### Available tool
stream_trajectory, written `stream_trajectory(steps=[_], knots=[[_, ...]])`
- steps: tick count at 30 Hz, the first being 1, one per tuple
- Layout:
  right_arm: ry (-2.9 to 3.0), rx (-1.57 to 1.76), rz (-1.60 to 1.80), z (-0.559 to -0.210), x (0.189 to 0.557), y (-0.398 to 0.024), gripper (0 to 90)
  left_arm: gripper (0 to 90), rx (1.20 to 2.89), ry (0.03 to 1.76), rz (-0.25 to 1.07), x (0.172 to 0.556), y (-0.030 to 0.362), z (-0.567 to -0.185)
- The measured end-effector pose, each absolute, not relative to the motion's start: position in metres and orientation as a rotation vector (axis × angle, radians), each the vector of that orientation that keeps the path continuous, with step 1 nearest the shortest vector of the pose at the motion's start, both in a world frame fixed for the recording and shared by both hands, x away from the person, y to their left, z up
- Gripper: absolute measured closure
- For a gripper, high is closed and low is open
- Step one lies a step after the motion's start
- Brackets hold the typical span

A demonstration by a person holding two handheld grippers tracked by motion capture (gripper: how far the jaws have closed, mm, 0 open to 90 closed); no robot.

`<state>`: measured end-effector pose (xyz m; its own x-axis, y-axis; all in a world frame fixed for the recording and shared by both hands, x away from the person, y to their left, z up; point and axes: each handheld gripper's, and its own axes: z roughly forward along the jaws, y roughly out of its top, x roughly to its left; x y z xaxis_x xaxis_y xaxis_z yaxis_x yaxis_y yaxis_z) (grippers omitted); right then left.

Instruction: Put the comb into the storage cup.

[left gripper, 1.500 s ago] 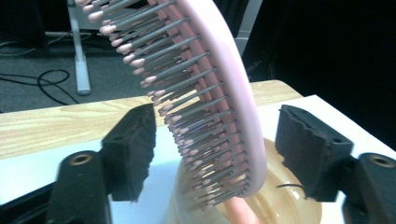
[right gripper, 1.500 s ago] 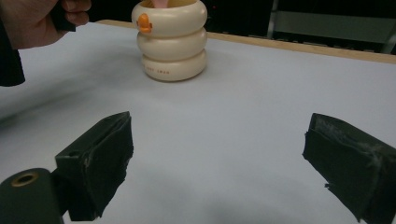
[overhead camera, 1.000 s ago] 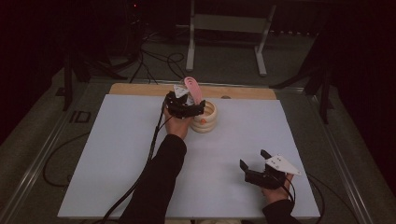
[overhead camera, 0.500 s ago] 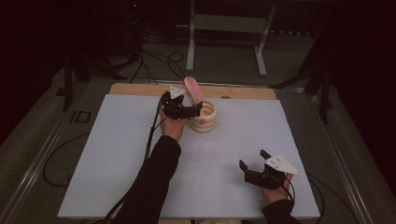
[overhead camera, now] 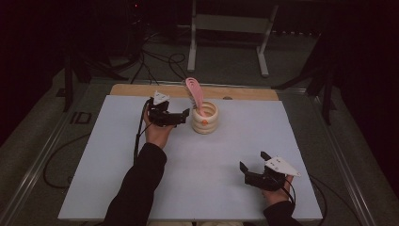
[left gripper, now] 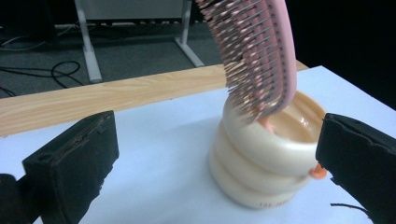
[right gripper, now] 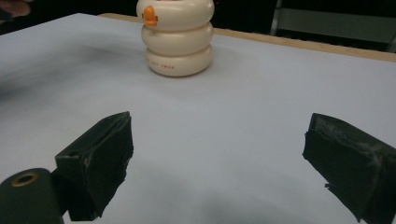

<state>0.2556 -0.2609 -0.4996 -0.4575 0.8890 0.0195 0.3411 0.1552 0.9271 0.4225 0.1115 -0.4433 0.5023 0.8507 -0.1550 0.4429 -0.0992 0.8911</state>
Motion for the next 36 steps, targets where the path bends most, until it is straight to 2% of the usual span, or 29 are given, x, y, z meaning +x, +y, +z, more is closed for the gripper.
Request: stream_trajectory(steps=[12,15,16,24,36], knots=[[1.893,1.161,1.281,-0.500,0.255,-0.259,7.8,0.2,1.798,1.008,0.529,0.378,0.144,-0.442],[1.894,1.156,1.277,-0.500,0.255,-0.259,7.8,0.2,1.798,1.008,0.529,0.378,0.144,-0.442],[1.895,1.160,1.291,-0.499,0.254,-0.257,7.8,0.2,1.771,1.002,0.530,0.357,0.158,-0.444],[1.902,1.149,1.285,-0.499,0.253,-0.255,7.8,0.2,1.784,1.002,0.565,0.329,0.174,-0.449],[1.897,1.147,1.287,-0.497,0.253,-0.258,7.8,0.2,1.785,1.037,0.585,0.279,0.210,-0.477]])
